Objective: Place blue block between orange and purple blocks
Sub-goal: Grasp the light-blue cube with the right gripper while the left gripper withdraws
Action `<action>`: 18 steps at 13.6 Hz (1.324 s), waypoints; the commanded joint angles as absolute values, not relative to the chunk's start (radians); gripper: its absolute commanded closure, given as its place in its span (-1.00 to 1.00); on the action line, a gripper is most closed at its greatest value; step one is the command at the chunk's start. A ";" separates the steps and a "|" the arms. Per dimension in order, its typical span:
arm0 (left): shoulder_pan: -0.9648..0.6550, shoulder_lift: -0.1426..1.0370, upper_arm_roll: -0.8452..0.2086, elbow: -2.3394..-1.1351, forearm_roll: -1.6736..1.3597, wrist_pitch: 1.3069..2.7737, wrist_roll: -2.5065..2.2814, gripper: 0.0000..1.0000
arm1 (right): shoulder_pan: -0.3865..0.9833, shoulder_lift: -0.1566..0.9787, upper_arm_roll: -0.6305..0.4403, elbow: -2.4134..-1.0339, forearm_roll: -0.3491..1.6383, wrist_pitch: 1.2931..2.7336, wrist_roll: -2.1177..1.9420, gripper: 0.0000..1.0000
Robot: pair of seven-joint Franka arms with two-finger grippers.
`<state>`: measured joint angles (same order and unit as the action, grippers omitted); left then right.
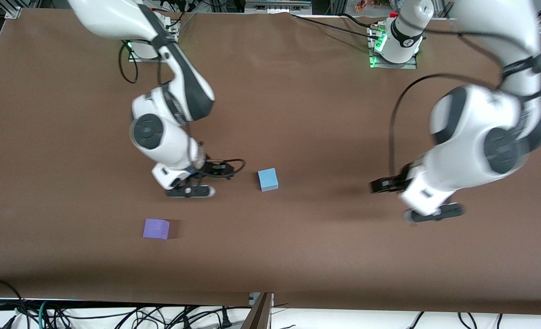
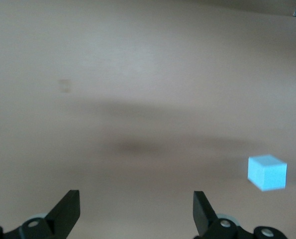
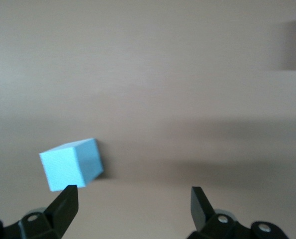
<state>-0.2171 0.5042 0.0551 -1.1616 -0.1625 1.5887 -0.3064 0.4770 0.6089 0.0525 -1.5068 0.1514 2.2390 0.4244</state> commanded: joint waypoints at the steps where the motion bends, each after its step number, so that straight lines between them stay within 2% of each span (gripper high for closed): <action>1: -0.137 0.249 0.044 -1.378 -0.167 1.510 -0.221 -1.00 | 0.535 0.673 0.043 -1.486 0.121 2.351 0.433 -1.00; 4: -0.115 -0.030 0.041 -1.699 -0.057 1.587 -0.193 -1.00 | 0.590 0.727 0.043 -1.483 0.120 2.463 0.433 -1.00; 5: -0.100 -0.078 0.044 -1.774 -0.042 1.629 -0.192 -1.00 | 0.612 0.750 0.041 -1.480 0.120 2.488 0.433 -1.00; 6: -0.057 -0.089 0.044 -1.801 -0.041 1.646 -0.167 -1.00 | 0.630 0.764 0.040 -1.479 0.118 2.517 0.433 -1.00; 12: 0.023 -0.058 0.046 -1.799 0.057 1.755 -0.124 -1.00 | 0.678 0.830 0.029 -1.459 0.092 2.585 0.431 -1.00; 18: 0.020 -0.038 0.041 -1.789 0.048 1.756 -0.124 -1.00 | 0.698 0.847 0.028 -1.451 0.072 2.585 0.431 -1.00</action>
<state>0.0139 -0.0440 0.0484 -1.7995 0.0391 1.7517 -0.1396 0.6783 0.8313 0.0385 -1.4773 0.0832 2.5798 0.4250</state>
